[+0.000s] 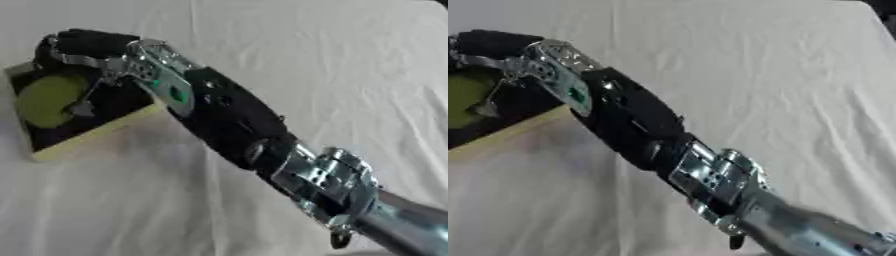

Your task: Pick up objects on the table and place them in the box.

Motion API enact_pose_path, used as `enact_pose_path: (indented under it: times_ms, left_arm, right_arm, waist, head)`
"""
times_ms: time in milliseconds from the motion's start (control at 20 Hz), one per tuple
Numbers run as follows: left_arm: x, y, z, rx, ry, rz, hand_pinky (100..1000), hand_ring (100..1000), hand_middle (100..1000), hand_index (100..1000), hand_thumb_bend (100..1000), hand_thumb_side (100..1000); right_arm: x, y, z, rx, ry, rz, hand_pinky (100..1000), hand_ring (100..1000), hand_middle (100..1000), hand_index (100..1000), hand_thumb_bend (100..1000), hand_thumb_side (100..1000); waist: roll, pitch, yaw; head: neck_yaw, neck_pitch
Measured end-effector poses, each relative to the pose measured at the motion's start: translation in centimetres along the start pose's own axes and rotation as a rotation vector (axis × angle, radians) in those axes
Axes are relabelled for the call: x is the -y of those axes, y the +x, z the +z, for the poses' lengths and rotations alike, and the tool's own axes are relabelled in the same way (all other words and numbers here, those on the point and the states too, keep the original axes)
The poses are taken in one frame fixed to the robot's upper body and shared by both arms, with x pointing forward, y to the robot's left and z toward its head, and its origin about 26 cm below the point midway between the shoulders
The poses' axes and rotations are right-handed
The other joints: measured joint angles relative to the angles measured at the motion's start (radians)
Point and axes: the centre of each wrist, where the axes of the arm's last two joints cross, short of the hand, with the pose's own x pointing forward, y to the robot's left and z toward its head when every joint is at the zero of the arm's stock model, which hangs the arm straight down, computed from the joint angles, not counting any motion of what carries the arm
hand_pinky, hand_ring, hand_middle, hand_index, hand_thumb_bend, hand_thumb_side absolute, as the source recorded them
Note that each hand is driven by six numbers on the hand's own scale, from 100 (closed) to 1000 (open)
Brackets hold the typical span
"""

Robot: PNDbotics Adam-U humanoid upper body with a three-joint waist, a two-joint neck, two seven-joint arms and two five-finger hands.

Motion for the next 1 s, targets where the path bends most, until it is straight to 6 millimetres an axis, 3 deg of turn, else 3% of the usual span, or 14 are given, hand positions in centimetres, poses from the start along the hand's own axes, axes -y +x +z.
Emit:
enact_pose_path:
  times_ms: [150, 350, 700, 1000]
  left_arm:
    - [0.0, 0.0, 0.0, -0.001, 0.000, 0.000, 761, 733, 609, 717, 218, 486]
    - [-0.1, -0.1, 0.2, -0.009, 0.001, -0.004, 761, 734, 609, 717, 213, 492]
    - [-0.4, -0.3, 0.8, -0.034, 0.004, -0.020, 761, 733, 608, 717, 217, 483]
    - [-1.3, -0.6, 1.4, -0.056, 0.007, -0.060, 760, 734, 608, 717, 212, 490]
  right_arm:
    - [-0.4, -0.1, 0.0, -0.004, 0.028, 0.033, 749, 743, 743, 783, 342, 100]
    - [0.0, -0.2, 0.1, 0.010, 0.013, 0.051, 746, 739, 736, 779, 333, 100]
    - [6.4, -0.1, 1.4, 0.042, -0.116, 0.142, 746, 739, 730, 776, 338, 100]
    - [10.5, -1.2, 5.2, -0.005, -0.216, 0.165, 750, 738, 720, 775, 313, 100]
  waist:
    - [0.000, 0.000, -0.002]
    - [0.001, 0.000, -0.015]
    - [0.013, -0.016, -0.046]
    - [0.017, -0.037, -0.086]
  head:
    - [0.003, 0.000]
    - [0.010, 0.000]
    - [0.028, 0.012]
    - [0.062, 0.031]
